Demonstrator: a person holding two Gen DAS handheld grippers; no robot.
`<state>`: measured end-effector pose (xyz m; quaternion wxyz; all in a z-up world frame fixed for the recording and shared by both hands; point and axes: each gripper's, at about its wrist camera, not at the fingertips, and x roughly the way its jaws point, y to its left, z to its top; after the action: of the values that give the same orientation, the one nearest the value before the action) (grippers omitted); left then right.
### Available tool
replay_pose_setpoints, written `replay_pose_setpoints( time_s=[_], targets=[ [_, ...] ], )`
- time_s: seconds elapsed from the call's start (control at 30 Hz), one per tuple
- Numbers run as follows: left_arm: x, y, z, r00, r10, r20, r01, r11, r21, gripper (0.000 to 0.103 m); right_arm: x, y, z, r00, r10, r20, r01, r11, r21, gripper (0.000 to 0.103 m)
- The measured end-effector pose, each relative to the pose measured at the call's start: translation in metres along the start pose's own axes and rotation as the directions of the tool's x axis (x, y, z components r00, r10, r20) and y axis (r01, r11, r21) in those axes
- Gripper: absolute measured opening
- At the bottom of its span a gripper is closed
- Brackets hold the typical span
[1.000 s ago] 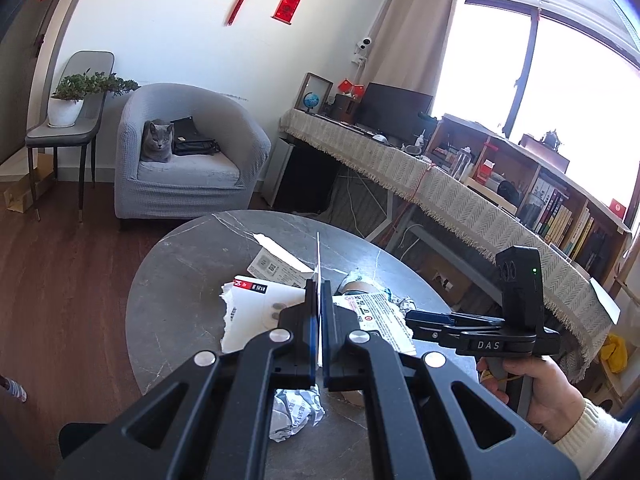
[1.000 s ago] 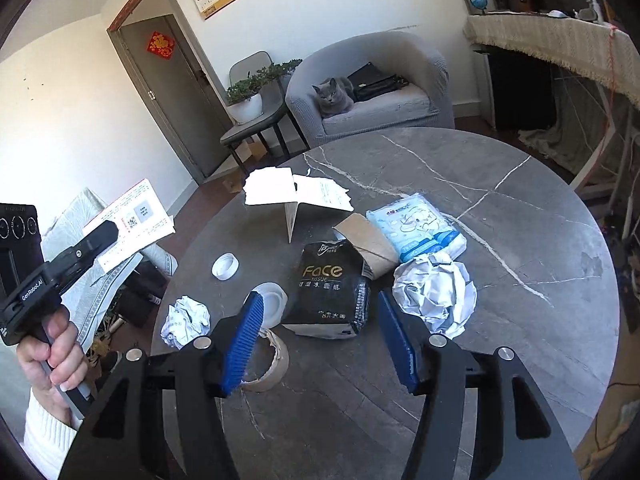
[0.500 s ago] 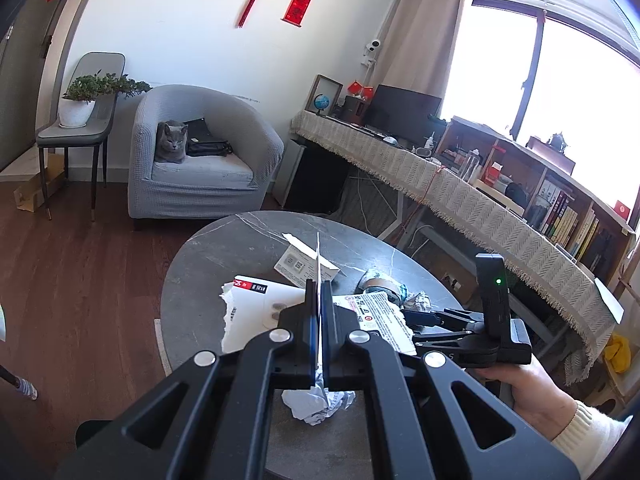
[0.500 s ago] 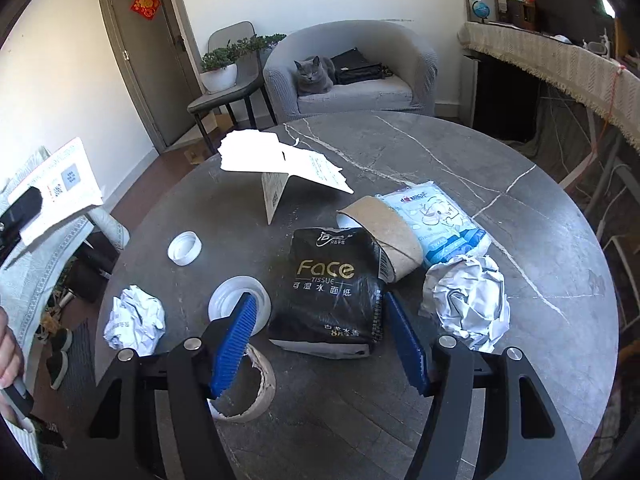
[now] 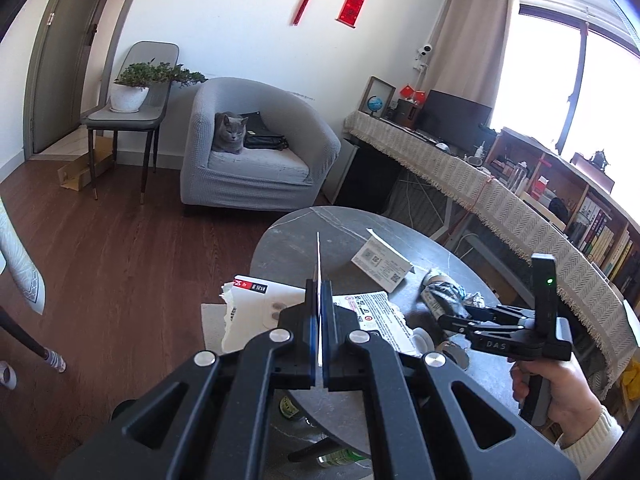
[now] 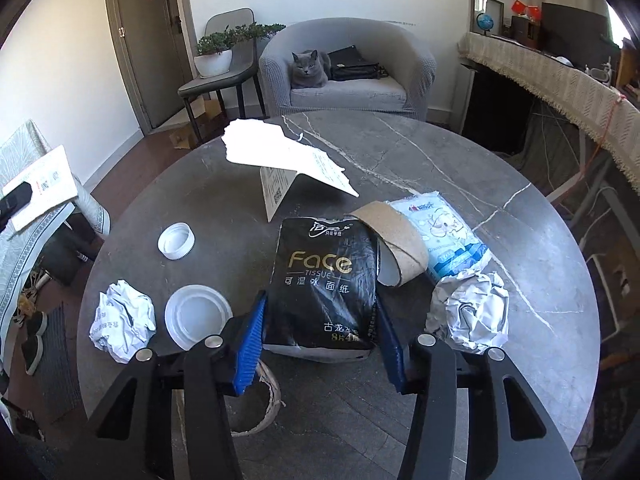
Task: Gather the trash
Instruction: 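Lift white paper with left tool while right tool lifts tissue pack toward bin, then open left tool over green bin while right tool drops tissue pack into it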
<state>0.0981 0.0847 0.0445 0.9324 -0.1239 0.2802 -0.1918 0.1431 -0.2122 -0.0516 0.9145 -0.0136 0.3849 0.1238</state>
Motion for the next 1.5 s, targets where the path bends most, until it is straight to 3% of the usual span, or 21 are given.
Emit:
replay_pose_setpoints(
  time_s=[0.47,0.67,1.07,1.5],
  targets=[
    [-0.002,0.050,-0.034,0.984,0.128,-0.125,-0.133,0.991,-0.033,0.003,-0.037,0.040,0.016,0.983,0.172,0.065,-0.172,0.985,0.002,0.051],
    [-0.006,0.066,-0.049,0.975,0.147,-0.168,-0.156,0.987,-0.039,0.003,-0.030,0.054,0.016,0.953,0.299,0.039,-0.301,0.950,0.084,0.051],
    [-0.020,0.083,-0.073,0.964,0.164,-0.211,-0.180,0.982,-0.060,0.003,-0.034,0.092,0.012,0.945,0.325,0.035,-0.326,0.944,0.054,0.051],
    [-0.005,0.114,-0.122,0.909,0.214,-0.358,-0.245,0.968,-0.045,0.003,-0.025,0.155,0.008,0.904,0.428,-0.005,-0.428,0.904,-0.025,0.051]
  ],
)
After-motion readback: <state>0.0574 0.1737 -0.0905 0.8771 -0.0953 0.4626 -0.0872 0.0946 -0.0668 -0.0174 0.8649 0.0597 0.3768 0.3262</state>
